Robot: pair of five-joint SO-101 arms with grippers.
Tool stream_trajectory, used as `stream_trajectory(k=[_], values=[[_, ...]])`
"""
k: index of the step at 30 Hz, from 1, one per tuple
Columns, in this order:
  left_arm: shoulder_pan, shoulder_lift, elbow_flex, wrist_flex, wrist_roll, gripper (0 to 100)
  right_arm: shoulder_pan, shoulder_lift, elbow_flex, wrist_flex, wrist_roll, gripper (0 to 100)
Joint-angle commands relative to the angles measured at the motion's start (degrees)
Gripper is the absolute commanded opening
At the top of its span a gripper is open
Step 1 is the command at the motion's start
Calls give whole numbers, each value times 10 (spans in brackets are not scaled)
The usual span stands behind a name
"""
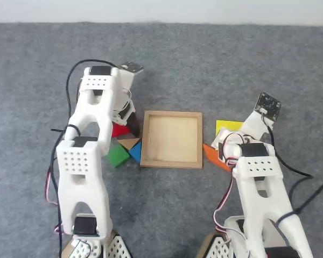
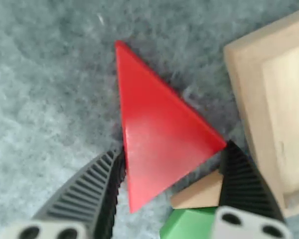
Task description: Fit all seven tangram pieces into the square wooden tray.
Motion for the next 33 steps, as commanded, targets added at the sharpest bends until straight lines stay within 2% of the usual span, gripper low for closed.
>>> stream_trajectory(k=[1,13,17,25,33], values=[[1,11,-36,21,-14,298,-1,-26,-9,-3,7,127],[7,83,-145,71,-28,263,-1,-26,-9,-3,7,127],[7,84,-151,72,-30,220,-1,-26,-9,-3,7,127],[7,71,-152,69,-34,203,-1,-26,-9,-5,7,127],[30,69,-149,69,-34,43,-1,-26,-9,-6,7,127]])
